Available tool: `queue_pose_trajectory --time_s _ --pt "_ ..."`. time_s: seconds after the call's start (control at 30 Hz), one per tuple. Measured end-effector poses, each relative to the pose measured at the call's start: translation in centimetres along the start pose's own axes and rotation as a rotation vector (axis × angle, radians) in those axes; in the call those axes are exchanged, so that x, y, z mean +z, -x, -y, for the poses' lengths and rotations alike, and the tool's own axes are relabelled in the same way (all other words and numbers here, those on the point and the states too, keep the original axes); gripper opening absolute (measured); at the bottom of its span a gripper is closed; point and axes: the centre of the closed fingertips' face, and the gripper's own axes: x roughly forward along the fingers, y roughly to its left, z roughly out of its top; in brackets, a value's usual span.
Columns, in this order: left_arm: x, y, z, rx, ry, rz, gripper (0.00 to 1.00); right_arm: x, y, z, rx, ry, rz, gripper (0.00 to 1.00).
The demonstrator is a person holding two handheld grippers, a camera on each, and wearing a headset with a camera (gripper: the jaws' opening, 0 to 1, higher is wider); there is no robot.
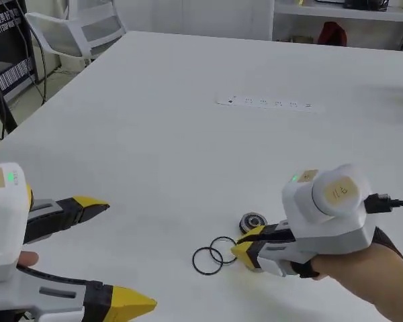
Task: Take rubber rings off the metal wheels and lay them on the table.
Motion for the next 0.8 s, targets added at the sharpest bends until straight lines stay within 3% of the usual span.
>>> queue_pose_trajectory --time_s 0.47,0.7,0.8 --pt "0.3 0.0 0.2 -0.01 0.012 0.01 0.92 1.0 1.1 1.6 -0.026 -0.068 0.053 0.1" --pt "0.2 -0.2 0.4 -0.026 -0.033 -0.016 0.93 1.5 2.0 3.0 -0.057 -0.11 0.093 0.12" --pt "0.8 -0.2 0.6 -0.038 -0.054 -0.01 0.93 1.6 2.4 3.7 -0.069 -0.136 0.112 0.13"
